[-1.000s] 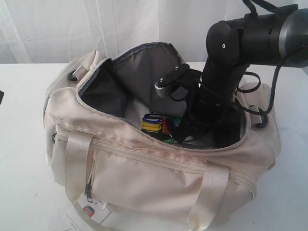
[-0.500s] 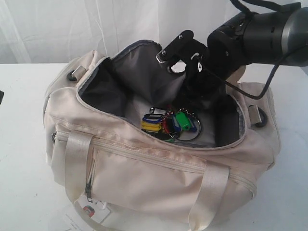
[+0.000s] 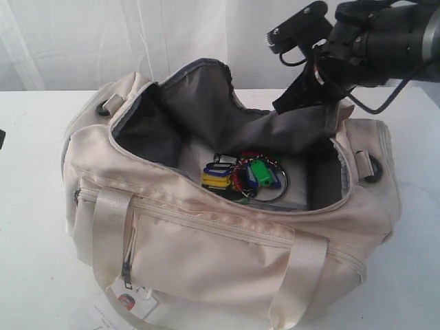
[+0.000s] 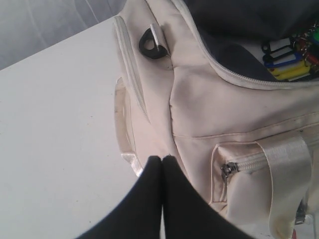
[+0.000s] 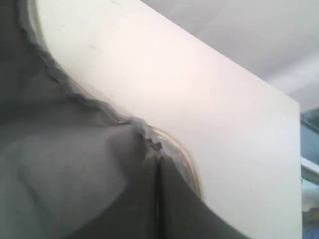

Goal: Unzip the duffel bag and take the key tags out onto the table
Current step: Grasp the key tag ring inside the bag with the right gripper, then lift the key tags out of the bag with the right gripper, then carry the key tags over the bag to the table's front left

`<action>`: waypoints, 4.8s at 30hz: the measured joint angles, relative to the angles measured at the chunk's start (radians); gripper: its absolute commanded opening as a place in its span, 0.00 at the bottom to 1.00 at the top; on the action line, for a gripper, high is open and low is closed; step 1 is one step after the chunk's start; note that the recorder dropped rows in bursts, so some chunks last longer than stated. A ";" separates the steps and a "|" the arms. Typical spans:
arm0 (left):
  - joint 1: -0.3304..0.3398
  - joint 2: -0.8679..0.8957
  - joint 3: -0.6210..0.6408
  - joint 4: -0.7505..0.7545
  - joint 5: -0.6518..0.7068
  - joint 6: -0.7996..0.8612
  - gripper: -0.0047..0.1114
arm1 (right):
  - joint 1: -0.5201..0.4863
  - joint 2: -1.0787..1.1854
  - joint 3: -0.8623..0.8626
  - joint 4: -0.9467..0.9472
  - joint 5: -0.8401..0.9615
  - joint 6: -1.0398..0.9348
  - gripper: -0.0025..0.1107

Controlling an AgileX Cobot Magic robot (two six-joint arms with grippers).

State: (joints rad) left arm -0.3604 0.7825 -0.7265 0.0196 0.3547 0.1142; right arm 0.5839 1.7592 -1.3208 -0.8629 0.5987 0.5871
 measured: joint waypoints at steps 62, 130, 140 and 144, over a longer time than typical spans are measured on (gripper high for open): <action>0.000 -0.002 0.000 -0.027 0.001 0.000 0.04 | -0.086 -0.038 -0.003 1.048 0.147 -0.762 0.02; 0.000 -0.002 0.000 -0.027 0.004 0.000 0.04 | -0.090 -0.797 0.515 0.826 0.456 -0.519 0.02; 0.000 -0.002 0.000 -0.027 0.004 0.000 0.04 | -0.091 -0.724 0.394 0.960 0.445 -0.587 0.02; 0.000 -0.002 0.000 -0.027 0.004 0.000 0.04 | -0.055 -0.713 0.327 1.206 0.399 -0.713 0.02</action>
State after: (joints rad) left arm -0.3604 0.7805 -0.7265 -0.0070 0.3585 0.1142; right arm 0.5292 1.0459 -0.9942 0.3434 0.9982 -0.1264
